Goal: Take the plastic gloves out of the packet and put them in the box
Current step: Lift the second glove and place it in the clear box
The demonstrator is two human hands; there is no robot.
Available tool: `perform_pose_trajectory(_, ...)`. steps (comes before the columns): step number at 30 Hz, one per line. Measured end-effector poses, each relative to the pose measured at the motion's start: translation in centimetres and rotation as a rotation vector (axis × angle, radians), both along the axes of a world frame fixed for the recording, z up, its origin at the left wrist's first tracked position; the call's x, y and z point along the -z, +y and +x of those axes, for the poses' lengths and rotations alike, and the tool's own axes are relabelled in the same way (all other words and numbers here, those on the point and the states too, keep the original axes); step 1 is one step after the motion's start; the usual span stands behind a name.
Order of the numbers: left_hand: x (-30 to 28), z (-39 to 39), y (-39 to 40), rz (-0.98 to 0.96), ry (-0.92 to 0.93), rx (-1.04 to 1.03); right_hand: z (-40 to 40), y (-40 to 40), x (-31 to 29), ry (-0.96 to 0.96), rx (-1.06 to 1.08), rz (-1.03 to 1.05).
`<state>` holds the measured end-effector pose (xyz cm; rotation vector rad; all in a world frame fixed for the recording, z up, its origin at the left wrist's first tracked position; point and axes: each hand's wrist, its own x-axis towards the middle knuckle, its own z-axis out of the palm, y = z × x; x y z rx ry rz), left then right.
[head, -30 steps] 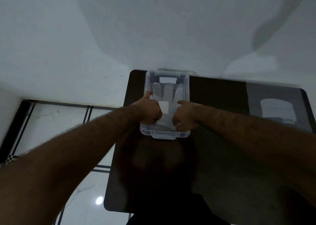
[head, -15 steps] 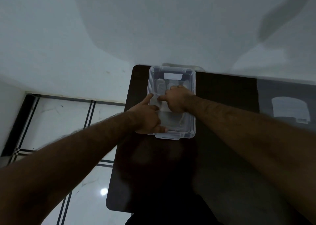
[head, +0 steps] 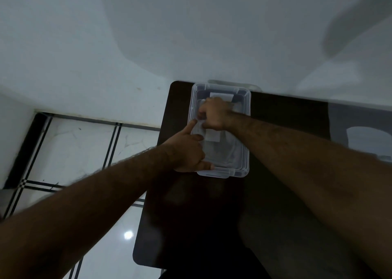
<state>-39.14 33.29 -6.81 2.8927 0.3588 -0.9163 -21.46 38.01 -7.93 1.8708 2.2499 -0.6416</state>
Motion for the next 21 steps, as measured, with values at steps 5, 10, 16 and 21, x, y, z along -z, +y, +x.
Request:
perform_pose_trajectory(5, 0.0, -0.1, -0.1, -0.008, 0.008, -0.009, -0.3, 0.4, -0.1, 0.162, 0.117, -0.099)
perform_pose_trajectory(10, 0.1, -0.1, 0.0, -0.008, -0.012, -0.012, 0.7, 1.1, -0.7, 0.219, 0.187, -0.232)
perform_pose_trajectory(16, 0.3, -0.1, 0.0, -0.003, -0.015, -0.025, 1.6, 2.4, 0.5, 0.339, 0.424, -0.109)
perform_pose_trajectory(21, 0.0, 0.2, 0.4, -0.010, -0.027, -0.041, 1.8, 1.1, 0.4, 0.312, 0.480, 0.165)
